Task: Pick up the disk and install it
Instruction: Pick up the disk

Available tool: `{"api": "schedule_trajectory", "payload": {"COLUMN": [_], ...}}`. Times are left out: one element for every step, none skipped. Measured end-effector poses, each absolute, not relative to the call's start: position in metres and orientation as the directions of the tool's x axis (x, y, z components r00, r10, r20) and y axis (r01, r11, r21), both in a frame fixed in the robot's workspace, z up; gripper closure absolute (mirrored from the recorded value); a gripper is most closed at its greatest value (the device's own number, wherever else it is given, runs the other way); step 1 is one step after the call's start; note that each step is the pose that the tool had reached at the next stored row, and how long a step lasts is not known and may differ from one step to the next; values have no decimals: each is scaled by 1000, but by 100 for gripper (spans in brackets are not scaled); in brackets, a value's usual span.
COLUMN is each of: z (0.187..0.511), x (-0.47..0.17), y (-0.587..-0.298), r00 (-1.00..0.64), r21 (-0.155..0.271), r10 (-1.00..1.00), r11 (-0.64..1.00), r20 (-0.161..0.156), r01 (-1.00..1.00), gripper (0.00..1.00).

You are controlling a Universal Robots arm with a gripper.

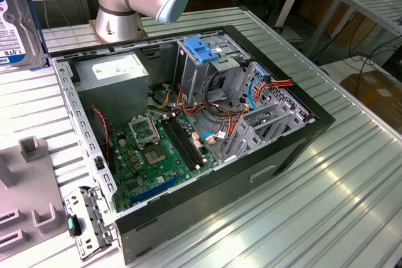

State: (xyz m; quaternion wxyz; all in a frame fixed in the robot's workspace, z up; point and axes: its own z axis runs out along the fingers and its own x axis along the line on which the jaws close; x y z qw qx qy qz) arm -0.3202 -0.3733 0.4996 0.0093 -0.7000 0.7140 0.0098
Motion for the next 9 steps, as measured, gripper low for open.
{"api": "schedule_trajectory", "payload": {"z": [500,500,500,500,500,500,500,500,500], "x": [-320,-319,-318,-318,-317,-316,-316,-315,-315], "y": [-373,-373,-373,-373,-373,-373,-373,-373,-373], "r00": [-20,-20,-20,-20,-20,-20,-20,-20,-20], "r21": [1,1,1,1,1,1,1,1,1], "r10": [-999,-999,-999,-999,-999,-999,-999,-999,-999], "r11": [20,20,20,20,20,20,20,20,20], "r20": [-27,-27,-27,-27,-27,-27,-27,-27,-27], "r01": [-1000,-1000,-1000,-1000,-1000,-1000,-1000,-1000,-1000], "gripper": [63,63,63,63,63,63,63,63,63]}}
